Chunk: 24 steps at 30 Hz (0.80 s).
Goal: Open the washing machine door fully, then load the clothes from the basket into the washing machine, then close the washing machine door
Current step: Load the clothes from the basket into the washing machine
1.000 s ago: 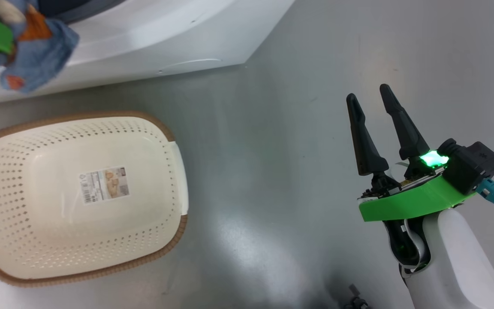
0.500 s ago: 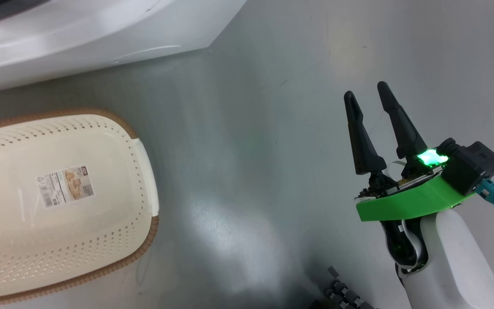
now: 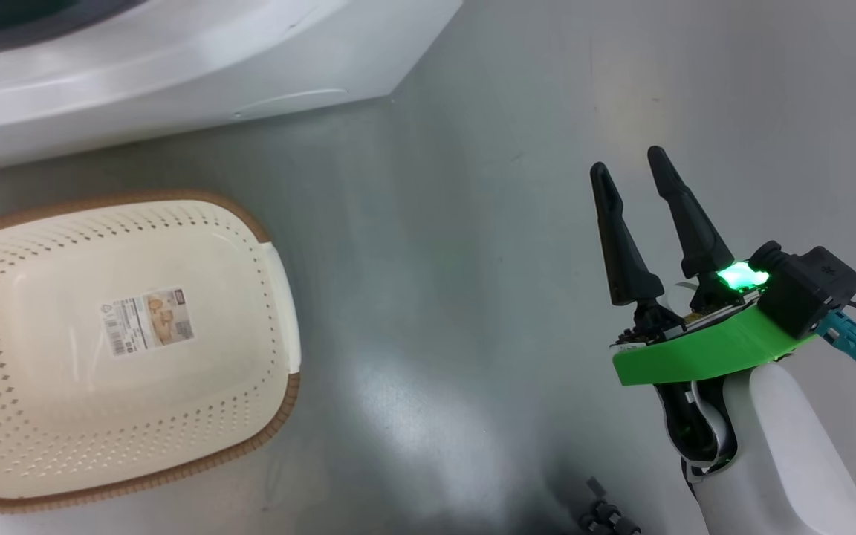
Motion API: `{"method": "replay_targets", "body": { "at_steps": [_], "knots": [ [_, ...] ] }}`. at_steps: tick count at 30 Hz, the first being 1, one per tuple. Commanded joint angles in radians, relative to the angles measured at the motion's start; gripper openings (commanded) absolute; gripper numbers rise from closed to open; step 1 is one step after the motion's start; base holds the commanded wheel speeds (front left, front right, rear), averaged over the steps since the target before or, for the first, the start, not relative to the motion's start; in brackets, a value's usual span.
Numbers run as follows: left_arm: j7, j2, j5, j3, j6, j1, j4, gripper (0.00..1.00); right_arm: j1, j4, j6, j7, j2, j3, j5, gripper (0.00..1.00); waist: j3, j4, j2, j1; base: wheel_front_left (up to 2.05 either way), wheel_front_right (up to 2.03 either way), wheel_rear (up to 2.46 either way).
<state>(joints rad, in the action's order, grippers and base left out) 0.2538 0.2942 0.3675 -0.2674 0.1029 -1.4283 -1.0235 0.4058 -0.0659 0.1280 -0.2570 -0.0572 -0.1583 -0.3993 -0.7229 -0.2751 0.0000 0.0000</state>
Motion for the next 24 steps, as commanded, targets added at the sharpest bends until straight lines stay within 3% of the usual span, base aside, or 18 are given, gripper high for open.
{"method": "replay_targets", "body": {
  "at_steps": [1, 9, 24],
  "knots": [
    [0.006, 0.028, 0.013, 0.003, 0.011, 0.04, 0.021, 1.0, -0.03, 0.018, 0.003, -0.005, 0.005, -0.023, 0.006, 1.0, 0.022, 0.016, 0.0, 0.0, 0.0, 0.0, 0.0],
    [0.008, 0.027, 0.026, 0.004, 0.018, 0.109, 0.052, 1.0, -0.034, 0.007, 0.003, -0.005, 0.004, -0.025, 0.005, 1.0, 0.059, 0.03, 0.0, 0.0, 0.0, 0.0, 0.0],
    [0.008, 0.05, 0.022, 0.082, 0.013, 0.457, 0.367, 1.0, -0.056, -0.011, 0.003, -0.005, -0.013, -0.016, -0.01, 1.0, 0.181, 0.05, 0.0, 0.0, 0.0, 0.0, 0.0]
  ]
}}
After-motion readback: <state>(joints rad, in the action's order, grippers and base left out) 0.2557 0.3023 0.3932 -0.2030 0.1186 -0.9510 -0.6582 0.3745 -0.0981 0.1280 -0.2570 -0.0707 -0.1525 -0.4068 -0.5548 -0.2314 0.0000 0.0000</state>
